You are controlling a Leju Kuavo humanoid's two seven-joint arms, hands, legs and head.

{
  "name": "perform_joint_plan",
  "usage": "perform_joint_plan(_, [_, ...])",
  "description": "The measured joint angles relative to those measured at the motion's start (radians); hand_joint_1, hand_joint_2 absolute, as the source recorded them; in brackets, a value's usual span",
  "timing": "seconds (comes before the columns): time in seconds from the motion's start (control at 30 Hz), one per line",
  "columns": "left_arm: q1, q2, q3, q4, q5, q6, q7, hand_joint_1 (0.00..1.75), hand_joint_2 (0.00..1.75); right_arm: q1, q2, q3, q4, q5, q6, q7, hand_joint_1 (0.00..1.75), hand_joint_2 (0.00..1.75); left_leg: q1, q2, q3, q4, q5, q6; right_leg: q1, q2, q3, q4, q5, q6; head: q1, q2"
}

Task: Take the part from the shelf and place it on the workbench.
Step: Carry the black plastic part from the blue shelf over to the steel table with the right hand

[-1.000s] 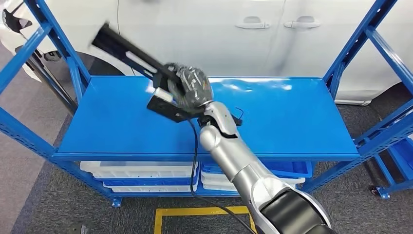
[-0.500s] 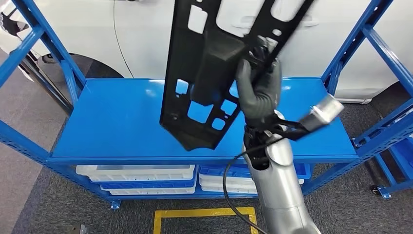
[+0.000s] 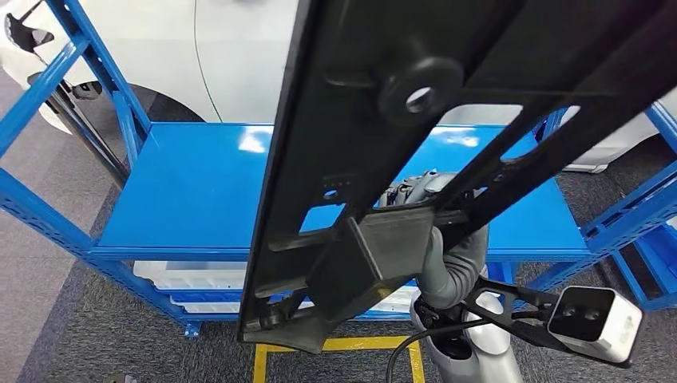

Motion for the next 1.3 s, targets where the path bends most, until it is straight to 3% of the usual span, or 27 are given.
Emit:
perform_joint_plan(0.07, [0.000, 0.002, 0.000, 0.000, 0.000, 0.004, 0.002, 0.00, 0.00, -0.001, -0.004, 0.006, -0.009, -0.005, -0.008, 0.001, 1.75, 1.75, -0.001, -0.001, -0.003, -0.002, 0.010, -0.013, 0.006, 0.001, 0.003, -0.017, 0.010, -0.010, 0.000, 0.000])
perform_joint_plan(0.13, [0.001, 0.004, 0.000, 0.000, -0.001, 0.008, 0.004, 0.00, 0.00, -0.004, -0.007, 0.012, -0.014, -0.009, -0.025, 0.002, 1.75, 1.75, 0.000, -0.001, -0.010, 0.000, 0.010, -0.024, 0.002, -0.001, -0.006, -0.024, 0.027, -0.023, 0.000, 0.000])
perform_joint_plan(0.2, [0.002, 0.006, 0.000, 0.000, -0.002, 0.012, 0.005, 0.00, 0.00, -0.008, -0.010, 0.021, -0.016, -0.009, -0.042, -0.001, 1.75, 1.75, 0.001, -0.001, -0.033, 0.053, -0.045, -0.031, -0.003, -0.004, -0.021, -0.033, 0.048, -0.036, 0.000, 0.000])
perform_joint_plan(0.27, [0.003, 0.009, 0.000, 0.000, -0.003, 0.014, 0.006, 0.00, 0.00, -0.008, -0.011, 0.028, -0.017, -0.008, -0.053, -0.010, 1.75, 1.75, 0.002, 0.000, -0.070, 0.175, -0.139, -0.035, 0.000, -0.006, -0.044, -0.033, 0.067, -0.043, 0.000, 0.000])
perform_joint_plan(0.3, [0.003, 0.010, 0.000, 0.000, -0.003, 0.014, 0.006, 0.00, 0.00, -0.006, -0.012, 0.030, -0.018, -0.006, -0.056, -0.015, 1.75, 1.75, 0.003, 0.000, -0.080, 0.229, -0.172, -0.037, 0.002, -0.007, -0.057, -0.032, 0.076, -0.043, 0.000, 0.000])
perform_joint_plan(0.33, [0.003, 0.011, 0.000, 0.000, -0.003, 0.015, 0.006, 0.00, 0.00, -0.003, -0.013, 0.033, -0.018, -0.003, -0.058, -0.018, 1.75, 1.75, 0.003, 0.000, -0.074, 0.255, -0.186, -0.038, 0.003, -0.007, -0.069, -0.030, 0.085, -0.043, 0.000, 0.000])
perform_joint_plan(0.37, [0.004, 0.012, 0.000, 0.000, -0.003, 0.015, 0.006, 0.00, 0.00, -0.001, -0.014, 0.036, -0.019, -0.001, -0.060, -0.021, 1.75, 1.75, 0.003, 0.000, -0.049, 0.242, -0.183, -0.038, 0.004, -0.007, -0.082, -0.028, 0.094, -0.042, 0.000, 0.000])
perform_joint_plan(0.47, [0.001, 0.013, 0.000, 0.000, -0.002, 0.016, 0.006, 0.00, 0.00, 0.003, -0.015, 0.045, -0.028, -0.001, -0.060, -0.023, 1.75, 1.75, 0.000, 0.000, 0.095, 0.051, -0.134, -0.028, 0.006, -0.007, -0.112, -0.018, 0.118, -0.032, 0.000, 0.000])
perform_joint_plan(0.5, [0.000, 0.013, 0.000, 0.000, -0.002, 0.016, 0.006, 0.00, 0.00, 0.002, -0.016, 0.047, -0.031, -0.003, -0.059, -0.023, 1.75, 1.75, -0.003, -0.001, 0.125, 0.003, -0.124, -0.023, 0.007, -0.007, -0.117, -0.016, 0.125, -0.027, 0.000, 0.000])
perform_joint_plan(0.53, [0.000, 0.014, 0.000, 0.000, -0.002, 0.016, 0.005, 0.00, 0.00, 0.002, -0.016, 0.049, -0.033, -0.005, -0.059, -0.023, 1.75, 1.75, -0.006, -0.002, 0.136, -0.019, -0.119, -0.017, 0.007, -0.007, -0.120, -0.016, 0.132, -0.021, 0.000, 0.000])
perform_joint_plan(0.63, [0.003, 0.015, 0.000, 0.000, -0.002, 0.018, 0.006, 0.00, 0.00, 0.003, -0.020, 0.054, -0.035, -0.011, -0.057, -0.021, 1.75, 1.75, -0.008, 0.000, 0.120, -0.022, -0.091, 0.001, 0.003, -0.005, -0.126, -0.021, 0.150, -0.003, 0.000, 0.000])
perform_joint_plan(0.67, [0.002, 0.016, -0.001, 0.000, -0.003, 0.019, 0.007, 0.00, 0.00, 0.002, -0.022, 0.055, -0.035, -0.014, -0.056, -0.020, 1.75, 1.75, -0.006, 0.003, 0.111, -0.024, -0.078, 0.008, 0.002, -0.003, -0.133, -0.009, 0.130, 0.003, 0.000, 0.000])
perform_joint_plan(0.7, [0.000, 0.016, -0.001, 0.000, -0.003, 0.019, 0.008, 0.00, 0.00, 0.002, -0.025, 0.055, -0.037, -0.016, -0.056, -0.019, 1.75, 1.75, -0.004, 0.006, 0.099, -0.027, -0.065, 0.014, 0.000, -0.002, -0.145, 0.021, 0.092, 0.009, 0.000, 0.000])
perform_joint_plan(0.77, [-0.001, 0.015, -0.001, 0.000, -0.004, 0.019, 0.011, 0.00, 0.00, 0.002, -0.032, 0.056, -0.039, -0.020, -0.055, -0.015, 1.75, 1.75, -0.003, 0.009, 0.068, -0.026, -0.040, 0.021, -0.004, -0.002, -0.174, 0.138, -0.021, 0.018, 0.000, 0.000])
perform_joint_plan(0.8, [-0.001, 0.016, -0.001, 0.000, -0.004, 0.019, 0.013, 0.00, 0.00, 0.003, -0.036, 0.056, -0.040, -0.022, -0.054, -0.013, 1.75, 1.75, -0.004, 0.009, 0.051, -0.025, -0.027, 0.020, -0.006, -0.002, -0.184, 0.203, -0.060, 0.022, 0.000, 0.000])
perform_joint_plan(0.83, [-0.001, 0.016, -0.001, 0.000, -0.005, 0.018, 0.014, 0.00, 0.00, 0.003, -0.041, 0.056, -0.040, -0.024, -0.053, -0.012, 1.75, 1.75, -0.004, 0.010, 0.033, -0.024, -0.014, 0.019, -0.006, -0.002, -0.184, 0.251, -0.077, 0.025, 0.000, 0.000])
perform_joint_plan(0.87, [0.000, 0.016, -0.001, 0.000, -0.005, 0.018, 0.015, 0.00, 0.00, 0.003, -0.046, 0.056, -0.040, -0.026, -0.051, -0.011, 1.75, 1.75, -0.004, 0.011, 0.015, -0.022, -0.002, 0.018, -0.007, -0.002, -0.168, 0.268, -0.067, 0.026, 0.000, 0.000])
perform_joint_plan(0.9, [0.000, 0.016, -0.001, 0.000, -0.006, 0.017, 0.016, 0.00, 0.00, 0.002, -0.051, 0.056, -0.040, -0.028, -0.048, -0.010, 1.75, 1.75, -0.004, 0.011, -0.002, -0.019, 0.009, 0.015, -0.008, -0.003, -0.136, 0.250, -0.042, 0.025, 0.000, 0.000])
perform_joint_plan(0.97, [-0.001, 0.015, -0.002, 0.000, -0.006, 0.016, 0.016, 0.00, 0.00, 0.000, -0.058, 0.056, -0.041, -0.031, -0.044, -0.010, 1.75, 1.75, -0.004, 0.011, -0.029, -0.013, 0.028, 0.009, -0.007, -0.002, -0.028, 0.129, -0.011, 0.018, 0.000, 0.000])
perform_joint_plan(1.03, [-0.001, 0.014, -0.002, 0.000, -0.006, 0.016, 0.017, 0.00, 0.00, -0.002, -0.063, 0.056, -0.046, -0.033, -0.042, -0.010, 1.75, 1.75, -0.004, 0.010, -0.041, -0.012, 0.046, 0.000, -0.001, -0.002, 0.059, 0.000, -0.029, 0.004, 0.000, 0.000])
perform_joint_plan(1.07, [-0.001, 0.013, -0.002, 0.000, -0.007, 0.016, 0.017, 0.00, 0.00, -0.003, -0.066, 0.057, -0.047, -0.034, -0.042, -0.010, 1.75, 1.75, -0.004, 0.010, -0.043, -0.015, 0.056, -0.007, 0.003, -0.001, 0.076, -0.032, -0.039, -0.003, 0.000, 0.000])
perform_joint_plan(1.13, [0.000, 0.013, -0.002, 0.000, -0.007, 0.016, 0.017, 0.00, 0.00, -0.004, -0.071, 0.057, -0.049, -0.036, -0.042, -0.010, 1.75, 1.75, -0.002, 0.008, -0.045, -0.023, 0.072, -0.020, 0.005, -0.004, 0.069, -0.045, -0.024, -0.018, 0.000, 0.000])
perform_joint_plan(1.17, [0.001, 0.013, -0.002, 0.000, -0.006, 0.017, 0.017, 0.00, 0.00, -0.005, -0.073, 0.057, -0.049, -0.037, -0.042, -0.010, 1.75, 1.75, -0.001, 0.007, -0.051, -0.017, 0.062, -0.025, 0.003, -0.005, 0.060, -0.049, -0.012, -0.027, 0.000, 0.000])
perform_joint_plan(1.2, [0.003, 0.012, -0.002, 0.000, -0.006, 0.018, 0.018, 0.00, 0.00, -0.005, -0.075, 0.058, -0.049, -0.039, -0.042, -0.011, 1.75, 1.75, -0.001, 0.006, -0.061, 0.005, 0.031, -0.028, 0.001, -0.007, 0.049, -0.053, 0.003, -0.035, 0.000, 0.000])
perform_joint_plan(1.3, [0.005, 0.013, -0.002, 0.000, -0.002, 0.023, 0.018, 0.00, 0.00, -0.005, -0.079, 0.059, -0.048, -0.049, -0.042, -0.015, 1.75, 1.75, 0.001, 0.005, -0.100, 0.176, -0.122, -0.035, 0.002, -0.010, 0.005, -0.053, 0.042, -0.047, 0.000, 0.000])
